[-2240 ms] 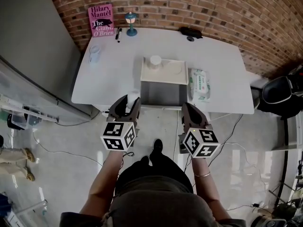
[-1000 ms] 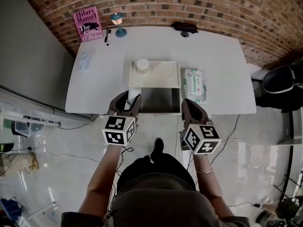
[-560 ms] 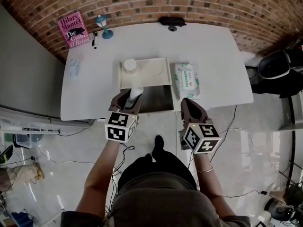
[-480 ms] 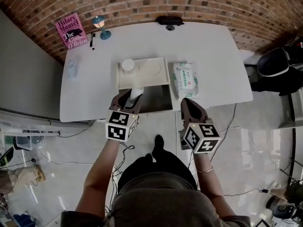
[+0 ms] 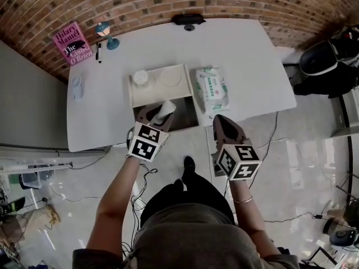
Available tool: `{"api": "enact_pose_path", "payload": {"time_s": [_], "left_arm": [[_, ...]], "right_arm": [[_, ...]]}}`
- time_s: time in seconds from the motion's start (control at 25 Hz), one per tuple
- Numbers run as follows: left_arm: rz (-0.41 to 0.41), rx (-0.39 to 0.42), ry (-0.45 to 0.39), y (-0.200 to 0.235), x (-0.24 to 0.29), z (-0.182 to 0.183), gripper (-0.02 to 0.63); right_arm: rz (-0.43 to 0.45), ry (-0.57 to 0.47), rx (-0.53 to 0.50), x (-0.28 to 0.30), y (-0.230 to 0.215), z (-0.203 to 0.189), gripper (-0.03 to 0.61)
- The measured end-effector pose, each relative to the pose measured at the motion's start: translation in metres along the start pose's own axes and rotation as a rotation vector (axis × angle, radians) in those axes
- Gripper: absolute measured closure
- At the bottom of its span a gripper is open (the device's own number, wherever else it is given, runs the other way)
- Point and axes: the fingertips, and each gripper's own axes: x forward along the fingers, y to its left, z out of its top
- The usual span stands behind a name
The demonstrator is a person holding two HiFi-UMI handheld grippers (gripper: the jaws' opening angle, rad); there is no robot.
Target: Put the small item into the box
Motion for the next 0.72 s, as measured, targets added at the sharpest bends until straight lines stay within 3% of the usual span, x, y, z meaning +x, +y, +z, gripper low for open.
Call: {"api": "enact_pose_path", "payload": {"time_s": [0.72], "left_arm": [[-0.168, 0.316, 0.253, -0.022, 0.042, -0.034, 0.440]], "right_arm": [[-0.031, 0.021, 0.037, -0.008, -0.006, -0.015, 0.572]]}}
